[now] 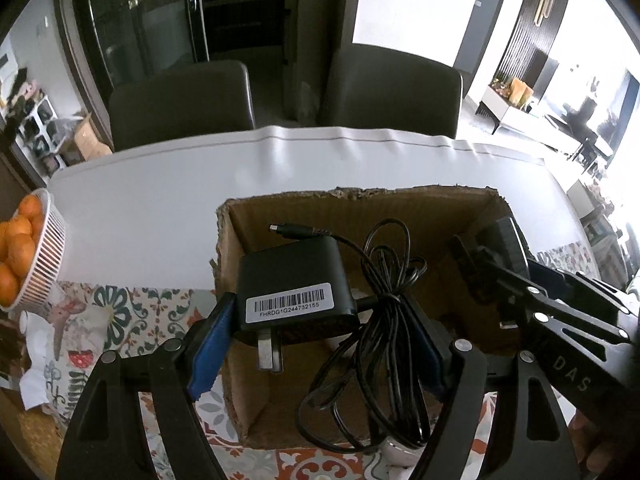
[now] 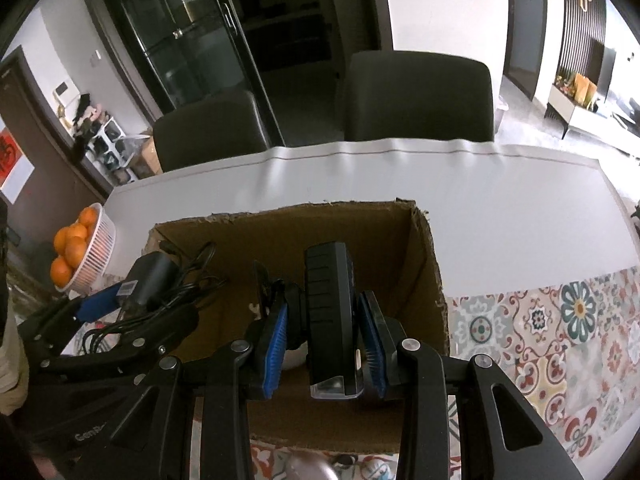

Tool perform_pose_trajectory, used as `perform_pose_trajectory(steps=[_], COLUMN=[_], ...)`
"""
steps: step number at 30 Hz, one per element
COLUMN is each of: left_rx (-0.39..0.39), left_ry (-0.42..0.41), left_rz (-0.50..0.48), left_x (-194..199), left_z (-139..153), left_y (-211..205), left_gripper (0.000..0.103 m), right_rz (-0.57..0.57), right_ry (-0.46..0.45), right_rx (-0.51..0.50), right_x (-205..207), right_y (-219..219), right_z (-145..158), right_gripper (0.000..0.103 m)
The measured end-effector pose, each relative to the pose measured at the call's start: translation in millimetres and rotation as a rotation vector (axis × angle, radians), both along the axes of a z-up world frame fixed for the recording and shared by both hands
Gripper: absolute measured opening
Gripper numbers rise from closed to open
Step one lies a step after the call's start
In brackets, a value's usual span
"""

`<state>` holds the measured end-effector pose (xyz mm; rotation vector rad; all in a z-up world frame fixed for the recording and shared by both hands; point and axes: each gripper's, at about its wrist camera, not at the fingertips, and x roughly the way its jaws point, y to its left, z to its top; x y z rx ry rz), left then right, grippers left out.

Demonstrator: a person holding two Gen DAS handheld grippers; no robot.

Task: Organize rigid objects
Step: 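Carry the adapter and black device into the box and open both grippers, then withdraw both open grippers from the box toward the remaining white objects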

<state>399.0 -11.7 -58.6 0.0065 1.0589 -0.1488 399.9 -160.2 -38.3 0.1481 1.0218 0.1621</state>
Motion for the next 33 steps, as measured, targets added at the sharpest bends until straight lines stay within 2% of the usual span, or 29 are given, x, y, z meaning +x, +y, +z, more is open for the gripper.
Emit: perform_pose_trajectory(steps=[3, 9, 18, 23, 26, 28, 33], left_rx=[-0.003, 0.024, 0.041, 0.054, 0.067, 0.075, 0.09], left_ry=[0.006, -0.037, -0.092, -0.142, -0.182, -0.21, -0.252], left_rz=[0.008, 0.019, 0.039, 0.057, 0.067, 0.075, 0.105], left_x=[2, -3, -26, -42, -54, -63, -80], left_z=[-2, 10, 27, 42, 52, 58, 68], left_y=[1, 0, 6, 10, 13, 15, 21], left_gripper=[0.078, 0.081, 0.084, 0.085, 0.089, 0.094, 0.1], right_rz=[-0.007, -0.034, -0.08, -0.092, -0.093, -0.095, -0.114], right_ry=[0.011, 0.001, -0.074, -0.104, -0.124, -0.144, -0.205], right_rx=[0.005, -0.002, -0.043, -0.051, -0.052, -0.056, -0.086], right_x=[1, -4, -30, -48, -58, -66, -86], right_y=[0, -3, -3, -1, 0, 0, 5], right_z=[-3, 2, 25, 38, 45, 52, 67], right_gripper=[0.037, 0.04, 0.043, 0.047, 0.048, 0.05, 0.062])
